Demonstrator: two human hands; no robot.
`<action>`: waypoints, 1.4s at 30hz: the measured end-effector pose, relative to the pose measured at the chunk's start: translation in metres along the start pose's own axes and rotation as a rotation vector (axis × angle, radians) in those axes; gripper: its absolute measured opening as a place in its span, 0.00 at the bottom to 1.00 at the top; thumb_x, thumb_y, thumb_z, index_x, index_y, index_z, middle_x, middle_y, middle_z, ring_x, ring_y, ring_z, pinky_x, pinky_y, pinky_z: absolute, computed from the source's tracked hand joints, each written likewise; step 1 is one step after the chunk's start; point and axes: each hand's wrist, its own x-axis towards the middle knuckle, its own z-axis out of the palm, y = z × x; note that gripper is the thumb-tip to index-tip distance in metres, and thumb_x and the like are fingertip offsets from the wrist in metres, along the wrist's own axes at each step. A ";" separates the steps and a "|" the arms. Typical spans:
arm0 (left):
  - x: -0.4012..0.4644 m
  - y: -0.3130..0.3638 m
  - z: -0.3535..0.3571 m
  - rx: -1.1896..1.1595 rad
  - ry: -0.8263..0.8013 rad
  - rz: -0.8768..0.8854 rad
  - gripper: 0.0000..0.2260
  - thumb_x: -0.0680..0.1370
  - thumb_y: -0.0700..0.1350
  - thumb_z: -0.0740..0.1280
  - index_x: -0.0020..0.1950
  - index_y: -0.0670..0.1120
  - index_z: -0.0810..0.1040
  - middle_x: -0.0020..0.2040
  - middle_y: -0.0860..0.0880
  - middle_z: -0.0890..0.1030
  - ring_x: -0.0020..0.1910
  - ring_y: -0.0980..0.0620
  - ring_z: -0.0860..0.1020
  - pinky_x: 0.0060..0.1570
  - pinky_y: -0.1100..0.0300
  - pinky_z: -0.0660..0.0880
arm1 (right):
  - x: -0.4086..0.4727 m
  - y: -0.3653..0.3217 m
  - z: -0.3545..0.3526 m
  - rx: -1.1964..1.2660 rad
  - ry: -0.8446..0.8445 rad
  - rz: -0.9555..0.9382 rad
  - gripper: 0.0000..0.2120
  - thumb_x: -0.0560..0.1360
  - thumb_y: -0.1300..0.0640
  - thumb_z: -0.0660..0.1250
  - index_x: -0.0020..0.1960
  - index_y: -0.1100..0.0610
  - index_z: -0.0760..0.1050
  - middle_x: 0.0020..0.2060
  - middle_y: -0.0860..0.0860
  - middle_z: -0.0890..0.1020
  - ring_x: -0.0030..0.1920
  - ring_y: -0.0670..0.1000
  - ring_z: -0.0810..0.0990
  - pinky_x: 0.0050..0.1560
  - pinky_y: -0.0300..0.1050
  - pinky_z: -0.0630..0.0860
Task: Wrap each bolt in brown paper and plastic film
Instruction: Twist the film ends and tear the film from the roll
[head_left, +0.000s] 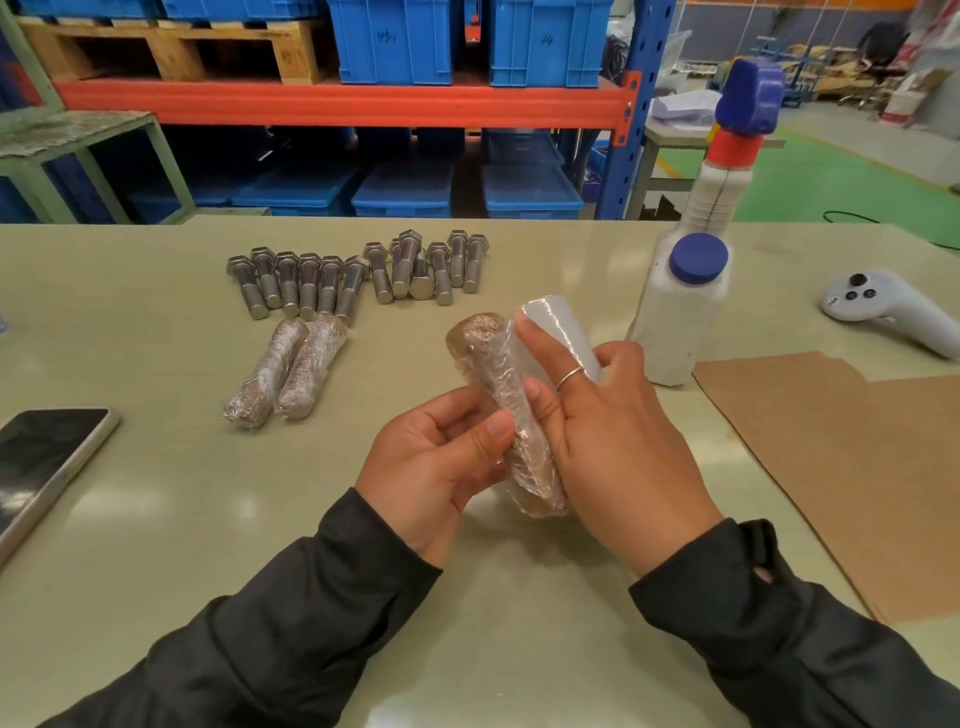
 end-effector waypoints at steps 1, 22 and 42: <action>0.000 -0.001 0.000 -0.010 0.022 -0.010 0.14 0.64 0.39 0.67 0.49 0.38 0.78 0.37 0.47 0.83 0.34 0.53 0.81 0.34 0.62 0.78 | -0.001 -0.001 0.001 -0.022 0.002 -0.008 0.23 0.74 0.35 0.39 0.69 0.30 0.43 0.51 0.48 0.57 0.52 0.53 0.69 0.49 0.49 0.75; 0.001 -0.019 0.004 0.015 0.001 -0.076 0.17 0.65 0.40 0.68 0.53 0.41 0.78 0.42 0.44 0.82 0.39 0.50 0.82 0.40 0.58 0.80 | 0.003 0.003 0.002 0.360 0.060 0.159 0.40 0.75 0.39 0.58 0.74 0.42 0.34 0.63 0.52 0.71 0.61 0.55 0.71 0.61 0.54 0.70; -0.002 -0.001 0.001 -0.006 -0.061 -0.125 0.15 0.67 0.33 0.71 0.53 0.39 0.77 0.37 0.44 0.81 0.34 0.50 0.80 0.33 0.60 0.78 | 0.014 0.014 -0.003 0.348 0.058 -0.013 0.22 0.72 0.33 0.48 0.59 0.18 0.40 0.43 0.43 0.62 0.41 0.42 0.70 0.44 0.23 0.65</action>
